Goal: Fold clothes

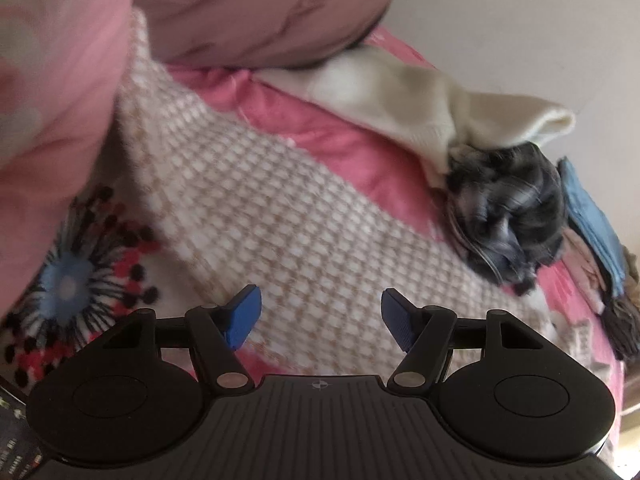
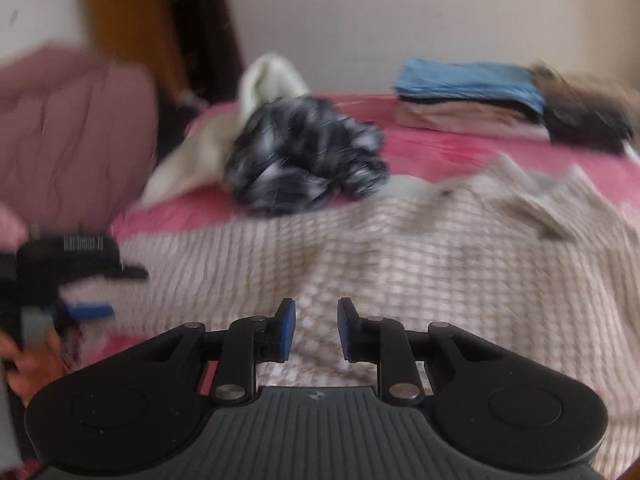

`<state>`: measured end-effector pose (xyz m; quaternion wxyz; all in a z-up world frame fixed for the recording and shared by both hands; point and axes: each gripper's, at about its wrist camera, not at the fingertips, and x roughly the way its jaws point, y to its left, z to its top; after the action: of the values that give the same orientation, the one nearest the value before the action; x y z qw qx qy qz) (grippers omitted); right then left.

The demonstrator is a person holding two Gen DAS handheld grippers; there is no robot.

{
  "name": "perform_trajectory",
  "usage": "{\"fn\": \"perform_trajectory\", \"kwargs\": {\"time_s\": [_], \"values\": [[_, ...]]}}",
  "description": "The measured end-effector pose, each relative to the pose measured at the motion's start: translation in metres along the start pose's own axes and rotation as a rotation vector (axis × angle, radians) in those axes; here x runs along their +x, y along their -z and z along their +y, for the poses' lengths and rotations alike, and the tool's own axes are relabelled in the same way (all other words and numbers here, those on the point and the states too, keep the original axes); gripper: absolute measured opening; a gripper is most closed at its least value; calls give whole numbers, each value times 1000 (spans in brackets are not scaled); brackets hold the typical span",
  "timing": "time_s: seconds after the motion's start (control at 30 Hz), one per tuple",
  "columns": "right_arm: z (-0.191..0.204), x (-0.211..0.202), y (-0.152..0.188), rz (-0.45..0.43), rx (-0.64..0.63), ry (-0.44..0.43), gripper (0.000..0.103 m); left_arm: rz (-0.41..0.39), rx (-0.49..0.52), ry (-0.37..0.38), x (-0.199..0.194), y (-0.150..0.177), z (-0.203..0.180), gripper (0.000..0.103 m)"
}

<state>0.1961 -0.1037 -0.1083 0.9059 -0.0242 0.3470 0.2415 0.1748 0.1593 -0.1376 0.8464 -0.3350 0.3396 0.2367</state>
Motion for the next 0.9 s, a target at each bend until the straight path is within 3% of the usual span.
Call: {"fn": "perform_trajectory", "kwargs": {"time_s": [0.17,0.33,0.47,0.57,0.67,0.8,0.9], "values": [[5,15,8,20,-41,36,25,-131,-4,-129,-13,-3,2,68],[-10,26,9,41,27,69,25,-151,-63,-203,-11,-7,14,68],[-13,20,2,-23,48,58,25,-216,-60,-235,-30,-1,10,69],[-8,30,-1,-16,28,46,25,-191,-68,-202,-35,7,8,73],[-6,58,7,61,13,57,25,-194,-93,-265,-30,5,14,73],[-16,63,9,46,91,34,24,-194,-166,-325,-22,-4,31,73],[-16,63,8,50,87,34,24,-218,-158,-380,-11,-9,32,73]]}}
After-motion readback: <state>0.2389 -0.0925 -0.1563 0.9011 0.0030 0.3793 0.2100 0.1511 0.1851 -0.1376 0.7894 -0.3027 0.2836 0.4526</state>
